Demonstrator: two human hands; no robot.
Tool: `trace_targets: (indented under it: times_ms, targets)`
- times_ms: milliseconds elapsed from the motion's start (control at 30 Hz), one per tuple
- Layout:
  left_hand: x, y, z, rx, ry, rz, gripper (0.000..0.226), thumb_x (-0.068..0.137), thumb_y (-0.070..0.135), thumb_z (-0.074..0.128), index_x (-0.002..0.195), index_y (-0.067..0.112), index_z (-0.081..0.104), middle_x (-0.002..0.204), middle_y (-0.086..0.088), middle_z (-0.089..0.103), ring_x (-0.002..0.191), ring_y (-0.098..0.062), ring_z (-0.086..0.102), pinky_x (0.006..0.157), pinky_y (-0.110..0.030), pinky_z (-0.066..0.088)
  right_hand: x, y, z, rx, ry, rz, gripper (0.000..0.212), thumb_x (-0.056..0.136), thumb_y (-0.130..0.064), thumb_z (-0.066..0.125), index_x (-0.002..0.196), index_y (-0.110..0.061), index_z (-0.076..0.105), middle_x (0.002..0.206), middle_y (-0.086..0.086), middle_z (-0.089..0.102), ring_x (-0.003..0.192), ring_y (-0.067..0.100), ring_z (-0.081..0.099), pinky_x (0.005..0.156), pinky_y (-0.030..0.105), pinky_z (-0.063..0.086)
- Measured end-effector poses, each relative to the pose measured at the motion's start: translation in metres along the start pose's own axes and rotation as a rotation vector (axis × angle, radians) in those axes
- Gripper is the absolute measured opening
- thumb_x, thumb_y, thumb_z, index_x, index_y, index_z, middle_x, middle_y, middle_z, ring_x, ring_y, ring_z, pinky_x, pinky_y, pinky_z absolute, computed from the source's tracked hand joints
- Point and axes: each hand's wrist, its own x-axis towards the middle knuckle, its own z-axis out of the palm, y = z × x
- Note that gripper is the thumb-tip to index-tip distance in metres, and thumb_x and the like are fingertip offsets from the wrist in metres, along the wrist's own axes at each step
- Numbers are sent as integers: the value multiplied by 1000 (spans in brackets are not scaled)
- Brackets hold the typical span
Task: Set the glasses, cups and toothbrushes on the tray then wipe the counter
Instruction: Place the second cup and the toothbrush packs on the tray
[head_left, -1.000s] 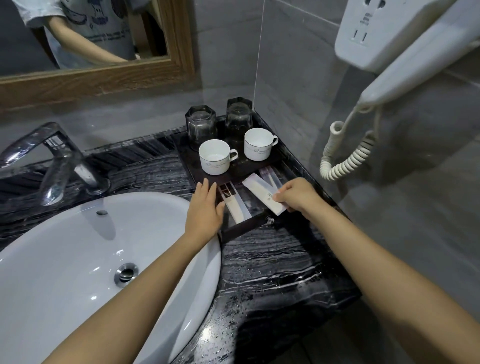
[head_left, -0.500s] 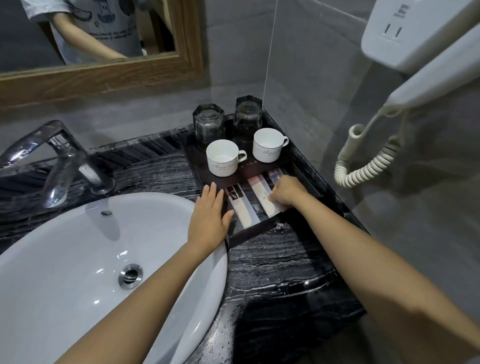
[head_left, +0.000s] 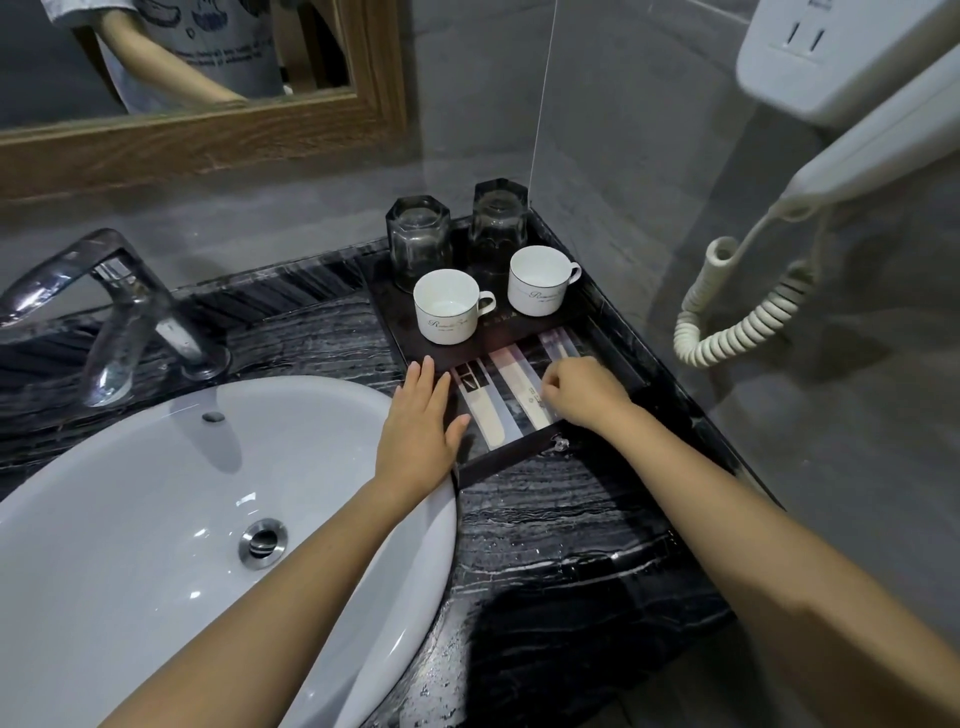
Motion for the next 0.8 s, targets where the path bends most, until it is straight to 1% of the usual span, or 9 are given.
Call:
trace_targets:
  times_ms: [33,133,200,267,333,433,600,700,800]
  targets:
    - [0,0,-1,5,-7,1,60,95,36,41,145,12,21,158,-10,6,146,-24,-1,119,-36,3,-9,3,-1,75,72,-35,22,92,-14,46,94,-10,68,97,8,69,85,26,62,70,34,51]
    - [1,-1,-5,45,-28,15,60,95,38,39,146,12,19,158,-10,6,146,-24,0,119,-36,4,-44,13,2,287,372,-100,14,90,-21,57,90,-12,67,89,2,68,80,19,61,70,33,51]
    - [2,-2,-9,62,-33,32,61,95,39,38,147,14,16,158,-10,7,146,-25,2,119,-37,5,-66,23,11,300,442,-90,16,88,-29,61,87,-14,66,82,-2,65,76,15,59,66,30,50]
    - [3,-4,-14,86,-36,44,62,96,41,35,147,16,12,158,-11,8,146,-25,3,119,-39,7,-80,34,24,234,432,-48,22,85,-35,64,90,-14,65,83,-2,64,79,15,58,69,30,49]
    - [5,-5,-17,128,-63,34,62,96,44,30,147,15,10,158,-11,7,146,-25,3,119,-39,7,-85,43,37,185,396,0,29,84,-38,64,98,-12,65,91,1,65,87,18,58,73,31,48]
    - [6,-4,-18,157,-109,5,66,95,47,28,147,10,10,158,-12,5,146,-25,1,120,-39,6,-80,42,49,221,333,62,35,84,-39,64,106,-12,65,98,3,67,91,19,61,76,32,49]
    - [8,-3,-20,129,-159,-17,69,95,48,29,147,8,9,158,-13,2,146,-25,-2,120,-39,4,-68,30,66,321,331,88,27,86,-32,64,104,-12,66,96,3,69,86,20,64,70,30,51]
    - [10,-3,-23,100,-187,-23,68,95,48,29,147,9,9,158,-12,1,146,-24,-3,120,-39,4,-63,26,72,356,363,122,22,87,-28,64,97,-9,65,91,6,69,82,22,64,62,26,44]
    - [10,-3,-25,70,-200,-29,67,95,47,29,147,9,10,158,-11,2,146,-23,-3,120,-38,3,-54,22,73,425,381,133,21,87,-24,64,98,-6,66,93,10,69,82,24,64,65,28,47]
